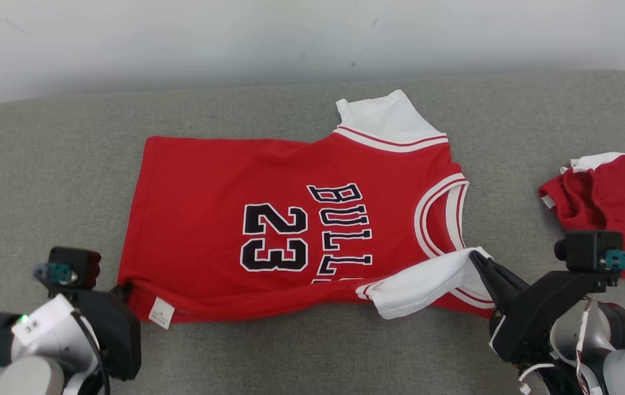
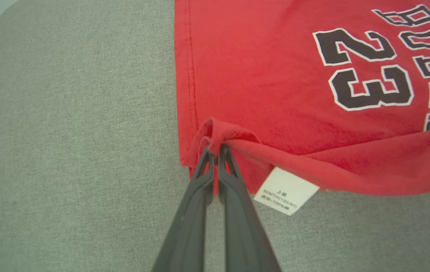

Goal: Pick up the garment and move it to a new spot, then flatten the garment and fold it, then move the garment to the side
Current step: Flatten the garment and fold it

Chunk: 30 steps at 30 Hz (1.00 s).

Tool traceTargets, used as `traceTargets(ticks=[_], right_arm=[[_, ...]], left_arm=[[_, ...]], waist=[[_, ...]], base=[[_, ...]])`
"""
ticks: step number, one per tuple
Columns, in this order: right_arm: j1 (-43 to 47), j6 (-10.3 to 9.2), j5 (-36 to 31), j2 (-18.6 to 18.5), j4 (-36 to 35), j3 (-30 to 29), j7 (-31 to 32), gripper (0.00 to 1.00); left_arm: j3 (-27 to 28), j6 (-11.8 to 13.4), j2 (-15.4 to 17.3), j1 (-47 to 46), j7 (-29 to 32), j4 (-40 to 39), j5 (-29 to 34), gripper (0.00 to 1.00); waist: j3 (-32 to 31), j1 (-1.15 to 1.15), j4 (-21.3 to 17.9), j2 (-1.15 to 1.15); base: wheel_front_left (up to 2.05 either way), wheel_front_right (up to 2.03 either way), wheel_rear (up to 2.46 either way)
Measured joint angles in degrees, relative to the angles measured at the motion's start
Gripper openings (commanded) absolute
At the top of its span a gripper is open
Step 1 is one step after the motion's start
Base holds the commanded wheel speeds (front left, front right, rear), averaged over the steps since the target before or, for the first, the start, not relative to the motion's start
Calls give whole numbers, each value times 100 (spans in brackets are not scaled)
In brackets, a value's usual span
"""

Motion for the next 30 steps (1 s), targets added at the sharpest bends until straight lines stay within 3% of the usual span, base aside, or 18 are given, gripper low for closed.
traceTargets(ticks=[17, 30], right_arm=[[-926, 215, -2, -151, 968, 313, 322, 0], [-1449, 221, 59, -63, 1678, 369, 415, 0]], left_arm=[[-20, -47, -321, -1211, 94, 1029, 49, 1], [-15, -12, -424, -1518, -71, 1631, 97, 1]], waist=[[291, 0, -68, 0], [291, 0, -105, 0]], base=[[0, 0, 0], [0, 0, 0]])
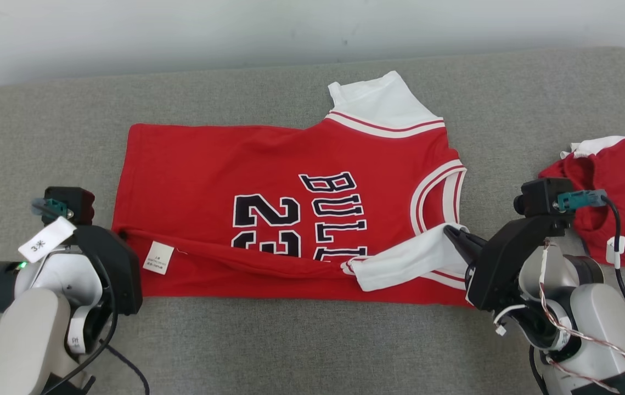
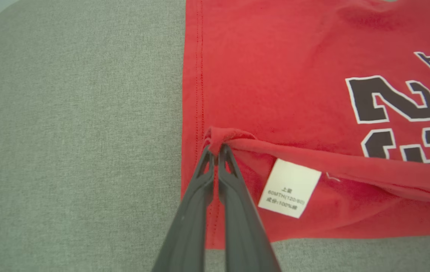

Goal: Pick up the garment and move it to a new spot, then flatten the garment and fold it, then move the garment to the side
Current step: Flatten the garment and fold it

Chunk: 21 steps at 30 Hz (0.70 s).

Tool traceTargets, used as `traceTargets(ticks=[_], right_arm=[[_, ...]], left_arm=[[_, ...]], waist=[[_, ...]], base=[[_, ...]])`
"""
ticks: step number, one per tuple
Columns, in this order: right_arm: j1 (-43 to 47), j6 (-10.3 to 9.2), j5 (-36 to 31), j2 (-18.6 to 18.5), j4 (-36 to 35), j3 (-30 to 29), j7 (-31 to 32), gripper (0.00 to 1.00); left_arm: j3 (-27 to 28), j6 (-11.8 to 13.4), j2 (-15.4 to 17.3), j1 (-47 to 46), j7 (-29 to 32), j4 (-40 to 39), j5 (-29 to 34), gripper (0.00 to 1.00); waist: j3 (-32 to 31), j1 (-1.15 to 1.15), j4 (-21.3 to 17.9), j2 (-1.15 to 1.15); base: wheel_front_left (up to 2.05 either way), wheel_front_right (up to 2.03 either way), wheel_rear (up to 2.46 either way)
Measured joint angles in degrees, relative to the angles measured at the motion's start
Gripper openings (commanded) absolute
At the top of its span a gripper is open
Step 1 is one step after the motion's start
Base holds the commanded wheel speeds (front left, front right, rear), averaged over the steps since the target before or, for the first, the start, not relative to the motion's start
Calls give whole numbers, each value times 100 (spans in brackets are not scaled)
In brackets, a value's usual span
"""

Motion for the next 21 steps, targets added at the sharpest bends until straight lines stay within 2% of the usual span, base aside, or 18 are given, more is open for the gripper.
traceTargets(ticks=[21], right_arm=[[-1099, 0, -11, 20, 1045, -10, -321, 0]], left_arm=[[-63, 75, -286, -497, -335, 670, 156, 0]], waist=[[375, 0, 227, 0]], base=[[0, 0, 0]])
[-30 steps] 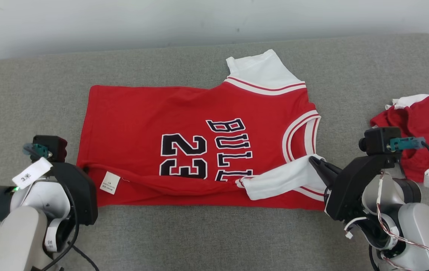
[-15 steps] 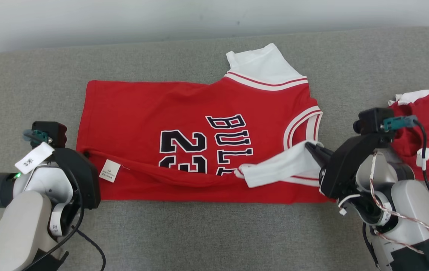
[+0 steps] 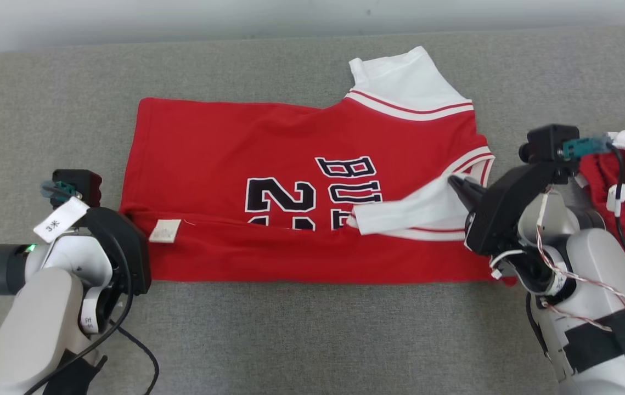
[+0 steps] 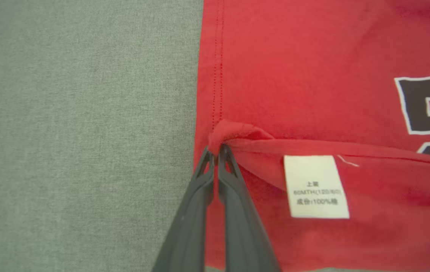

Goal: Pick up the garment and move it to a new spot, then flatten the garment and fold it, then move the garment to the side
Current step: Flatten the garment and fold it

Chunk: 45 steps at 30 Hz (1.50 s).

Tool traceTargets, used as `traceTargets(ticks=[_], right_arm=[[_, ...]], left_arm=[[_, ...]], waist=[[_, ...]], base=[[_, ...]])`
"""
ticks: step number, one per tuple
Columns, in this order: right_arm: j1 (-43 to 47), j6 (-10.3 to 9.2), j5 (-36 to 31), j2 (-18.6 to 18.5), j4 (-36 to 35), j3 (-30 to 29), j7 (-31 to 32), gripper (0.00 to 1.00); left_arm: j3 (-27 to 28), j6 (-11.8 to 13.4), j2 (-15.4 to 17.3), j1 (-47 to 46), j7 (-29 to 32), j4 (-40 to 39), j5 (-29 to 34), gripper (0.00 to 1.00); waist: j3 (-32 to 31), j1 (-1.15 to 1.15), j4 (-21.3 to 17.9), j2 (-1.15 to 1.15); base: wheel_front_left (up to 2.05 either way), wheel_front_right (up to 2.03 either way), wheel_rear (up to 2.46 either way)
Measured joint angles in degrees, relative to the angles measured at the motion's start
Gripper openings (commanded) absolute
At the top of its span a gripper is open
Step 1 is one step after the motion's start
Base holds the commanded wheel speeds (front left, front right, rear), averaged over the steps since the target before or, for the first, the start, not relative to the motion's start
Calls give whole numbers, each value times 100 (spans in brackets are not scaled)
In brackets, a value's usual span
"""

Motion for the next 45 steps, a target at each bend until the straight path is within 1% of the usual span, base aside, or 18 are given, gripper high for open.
traceTargets(ticks=[3, 4, 5, 6, 7, 8, 13, 15, 17, 24, 32, 35, 37, 42, 45], right_arm=[[-146, 48, -3, 10, 145, 19, -99, 0], [-169, 49, -21, 12, 190, 26, -144, 0], [-173, 49, -35, 15, 223, 26, -192, 0], [-176, 49, -43, 14, 264, 25, -208, 33], [-179, 48, -53, 20, 318, 21, -263, 100], [-181, 43, -53, 26, 368, 5, -313, 100], [-257, 49, -98, 36, 493, 13, -564, 100], [-358, 99, -100, 38, 541, 24, -695, 100], [-416, 109, -100, 48, 535, -7, -882, 100], [-315, 199, -283, -26, 486, -48, -1321, 100], [602, 190, -476, -246, 265, -48, -1479, 100], [1010, 140, -539, -309, 2, -67, -1503, 100], [1224, 90, -586, -313, -121, -69, -1513, 100], [1564, -10, -750, -303, -333, 5, -1611, 100], [1649, -15, -769, -277, -376, 46, -1675, 100]], left_arm=[[-3, 0, -8, -48, -65, 81, 0, 0], [-5, 0, -18, -52, -73, 98, 0, 4], [-11, -1, -27, -54, -97, 115, 0, 11], [-19, -8, -44, -62, -118, 132, 0, 30], [-26, -9, -65, -69, -144, 154, 0, 75], [-34, -10, -88, -72, -168, 178, -1, 100], [-49, -58, -153, -113, -323, 293, -3, 100], [-42, -53, -127, -149, -408, 345, 1, 100], [-41, -52, -101, -161, -491, 387, 9, 100], [-63, -51, -40, -117, -825, 402, 102, 100], [-156, -51, 85, 689, -1047, 344, 146, 100], [-227, -48, 136, 976, -1076, 225, 164, 100], [-246, -1, 151, 1106, -1122, 187, 183, 100], [-244, 51, 183, 1282, -1182, 62, 207, 100], [-235, 102, 178, 1282, -1279, 11, 328, 100]], waist=[[14, 0, 31, 0], [16, 0, 40, 0], [18, 0, 47, 0], [19, 0, 54, 0], [19, 0, 60, 0], [18, 0, 64, 0], [-2, 0, 72, 0], [-29, 0, 61, 0], [-67, 0, 50, 0], [-273, -1, 33, 0], [-667, -1, -2, -1], [-804, -2, -25, -1], [-864, -2, -45, -1], [-843, -2, -121, -1], [-773, -1, -152, -1]], base=[[0, 0, 0], [0, 0, 0], [0, 0, 0], [0, 0, 0], [0, 0, 0], [0, 0, 0], [0, 0, 0], [0, 0, 0], [0, 0, 0], [0, 0, 0], [0, 0, 0], [0, 0, 0], [0, 0, 0], [0, 0, 0], [0, 0, 0]])
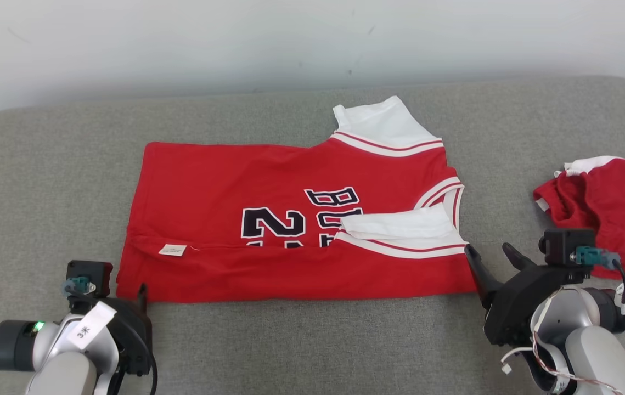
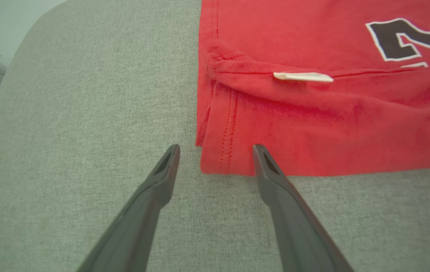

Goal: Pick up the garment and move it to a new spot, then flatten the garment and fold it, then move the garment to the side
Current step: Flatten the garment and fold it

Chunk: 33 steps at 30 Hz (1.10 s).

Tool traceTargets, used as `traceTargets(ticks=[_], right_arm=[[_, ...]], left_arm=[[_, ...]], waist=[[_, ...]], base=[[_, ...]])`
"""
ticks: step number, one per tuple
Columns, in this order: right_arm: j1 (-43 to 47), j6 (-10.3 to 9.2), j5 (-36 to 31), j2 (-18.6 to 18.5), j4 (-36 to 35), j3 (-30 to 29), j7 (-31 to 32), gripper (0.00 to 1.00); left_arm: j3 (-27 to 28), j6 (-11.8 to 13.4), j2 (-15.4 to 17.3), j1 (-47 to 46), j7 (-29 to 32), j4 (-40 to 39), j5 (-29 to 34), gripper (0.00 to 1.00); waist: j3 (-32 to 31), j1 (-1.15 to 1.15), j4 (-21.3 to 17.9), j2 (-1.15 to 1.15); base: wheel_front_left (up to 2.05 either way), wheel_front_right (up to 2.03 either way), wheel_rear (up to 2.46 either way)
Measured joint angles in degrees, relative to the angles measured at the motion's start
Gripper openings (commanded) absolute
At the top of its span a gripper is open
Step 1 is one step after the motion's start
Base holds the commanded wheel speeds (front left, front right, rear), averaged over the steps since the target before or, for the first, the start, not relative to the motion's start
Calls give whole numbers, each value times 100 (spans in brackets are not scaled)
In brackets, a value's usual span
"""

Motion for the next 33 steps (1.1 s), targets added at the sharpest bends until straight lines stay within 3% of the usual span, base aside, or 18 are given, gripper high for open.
traceTargets(ticks=[15, 16, 20, 21, 23, 26, 28, 30, 31, 32, 33], right_arm=[[199, -146, -299, 36, 22, 63, -288, 98], [199, -146, -302, 37, 41, 68, -288, 84], [193, -147, -310, 68, 169, 122, -287, 67], [194, -157, -315, 71, 174, 130, -288, 50], [192, -165, -347, 74, 183, 143, -288, 36], [194, -190, -349, 80, 200, 148, -287, 30], [197, -196, -349, 83, 208, 146, -287, 36], [202, -199, -349, 85, 220, 140, -279, 60], [210, -216, -349, 86, 220, 138, -279, 80], [214, -236, -349, 88, 220, 131, -279, 80], [218, -237, -349, 87, 216, 124, -274, 100]], left_arm=[[115, 143, -215, -2, -371, -151, 220, 100], [119, 143, -227, -3, -391, -148, 220, 100], [147, 149, -264, -5, -421, -123, 222, 100], [152, 149, -275, -8, -425, -120, 227, 100], [166, 151, -291, -9, -444, -110, 227, 100], [197, 174, -301, -9, -447, -94, 227, 100], [213, 174, -308, -9, -454, -82, 227, 100], [227, 175, -316, -8, -454, -68, 230, 100], [238, 175, -319, -8, -455, -62, 231, 100], [249, 176, -320, -8, -458, -56, 240, 100], [258, 192, -321, -8, -481, -46, 257, 100]], waist=[[410, 1, 15, 0], [429, 1, 23, 0], [482, 1, 58, 1], [490, 1, 67, 0], [502, 1, 79, 0], [505, 1, 84, 0], [502, 1, 84, 0], [494, 1, 81, 0], [489, 1, 78, 0], [483, 1, 76, 0], [476, 1, 74, 0]], base=[[0, 0, 0], [0, 0, 0], [0, 0, 0], [0, 0, 0], [0, 0, 0], [0, 0, 0], [0, 0, 0], [0, 0, 0], [0, 0, 0], [0, 0, 0], [0, 0, 0]])
